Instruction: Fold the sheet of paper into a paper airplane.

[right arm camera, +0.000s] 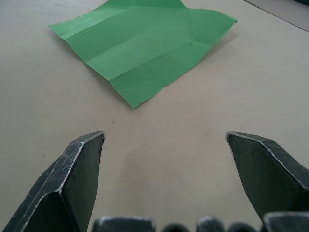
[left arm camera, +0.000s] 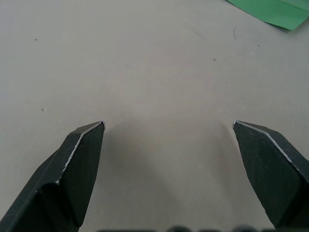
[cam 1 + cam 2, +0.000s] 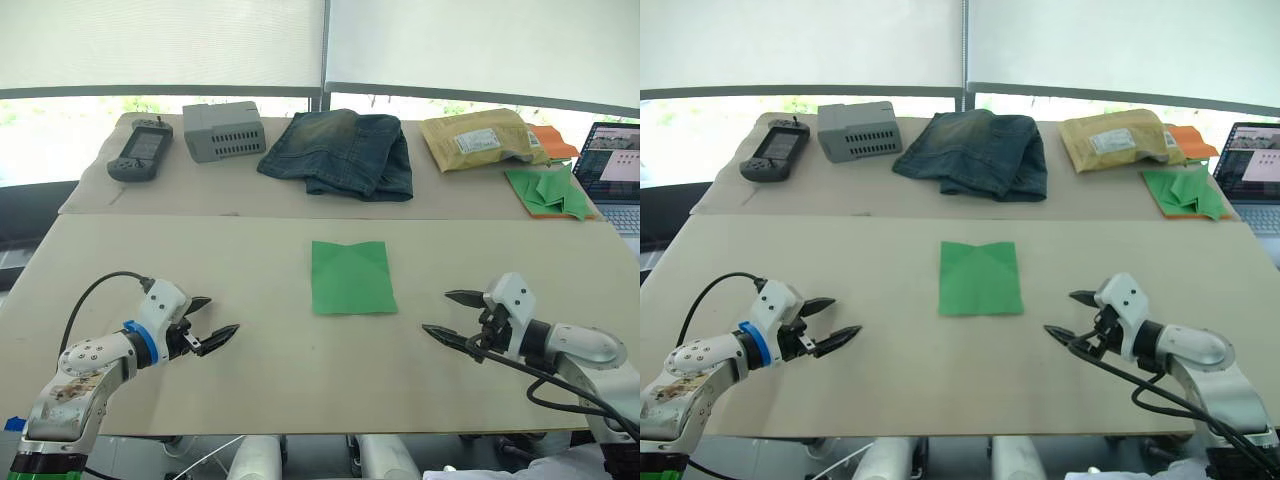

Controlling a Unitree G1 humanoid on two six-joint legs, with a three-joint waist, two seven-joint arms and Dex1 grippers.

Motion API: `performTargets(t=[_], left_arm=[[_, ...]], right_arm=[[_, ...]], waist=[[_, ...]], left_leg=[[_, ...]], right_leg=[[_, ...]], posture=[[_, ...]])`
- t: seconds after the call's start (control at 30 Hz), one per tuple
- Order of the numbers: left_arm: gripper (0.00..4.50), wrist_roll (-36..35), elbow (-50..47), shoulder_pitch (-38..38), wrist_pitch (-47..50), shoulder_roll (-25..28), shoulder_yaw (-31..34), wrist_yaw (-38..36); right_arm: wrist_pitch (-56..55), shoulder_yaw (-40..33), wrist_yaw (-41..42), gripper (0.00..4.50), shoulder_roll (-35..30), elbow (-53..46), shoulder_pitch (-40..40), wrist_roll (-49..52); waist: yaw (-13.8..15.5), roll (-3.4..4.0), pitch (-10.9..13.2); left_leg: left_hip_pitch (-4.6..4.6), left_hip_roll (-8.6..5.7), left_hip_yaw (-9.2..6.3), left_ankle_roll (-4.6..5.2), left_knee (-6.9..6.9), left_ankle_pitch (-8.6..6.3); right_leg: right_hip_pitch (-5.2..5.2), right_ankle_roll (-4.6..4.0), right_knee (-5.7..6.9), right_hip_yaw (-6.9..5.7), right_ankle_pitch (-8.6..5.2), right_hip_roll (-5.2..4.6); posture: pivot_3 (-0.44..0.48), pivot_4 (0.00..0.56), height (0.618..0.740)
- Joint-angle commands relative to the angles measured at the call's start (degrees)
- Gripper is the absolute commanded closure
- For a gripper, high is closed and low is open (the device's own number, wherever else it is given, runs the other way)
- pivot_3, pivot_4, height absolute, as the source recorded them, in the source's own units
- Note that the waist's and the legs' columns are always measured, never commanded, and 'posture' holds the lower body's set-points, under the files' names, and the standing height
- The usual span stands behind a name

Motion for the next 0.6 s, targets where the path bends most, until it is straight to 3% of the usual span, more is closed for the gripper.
performTargets(t=[0.03,0.23,0.4,0.5,0.6], left_arm=[[0.00,-1.4,-0.9,-0.6,-0.8,-0.2,0.7,-1.1],[0.00,-8.8,-3.0,-10.8,7.2,1.0,-2.6,-6.9],[0.00,-3.6,-1.8,-21.8,5.1,3.5,-14.1,-14.7],[0.00,-1.1,1.6,-28.1,3.4,1.7,-18.6,-16.8],[0.00,6.2,8.8,-36.0,-0.1,-2.5,-24.6,-14.5]], right_arm=[[-1.3,-2.3,-0.1,0.05,-0.2,-1.0,0.8,0.4],[3.7,-2.3,-1.6,0.05,-1.4,-5.1,0.3,1.5],[11.2,0.5,-2.7,0.05,-2.6,-12.5,-1.2,2.6],[14.1,2.6,-5.2,0.05,-1.7,-15.1,-3.8,2.2],[16.5,4.3,-9.1,0.05,-0.8,-15.5,-5.7,0.1]], waist=[[0.0,0.00,0.0],[0.4,0.00,0.0],[0.1,0.05,0.0],[-0.2,0.05,0.0],[0.1,0.04,0.0]], left_leg=[[0.00,0.00,0.00,0.00,0.00,0.00],[-0.06,-0.02,-0.04,0.00,0.14,0.01],[0.06,-0.07,-0.03,0.03,0.07,-0.01],[0.05,-0.06,-0.04,0.06,0.07,-0.04],[0.04,-0.08,-0.05,0.07,0.09,-0.03]], right_leg=[[0.00,0.00,0.00,0.00,0.00,0.00],[0.03,0.08,0.01,-0.04,0.07,0.00],[0.19,0.09,-0.09,-0.02,0.04,0.02],[0.19,0.08,-0.10,0.00,0.04,0.06],[0.19,0.09,-0.10,0.00,0.05,0.07]], posture=[[0.000,0.150,0.728],[0.000,0.150,0.728],[0.000,0.150,0.728],[0.000,0.150,0.728],[0.000,0.150,0.728]])
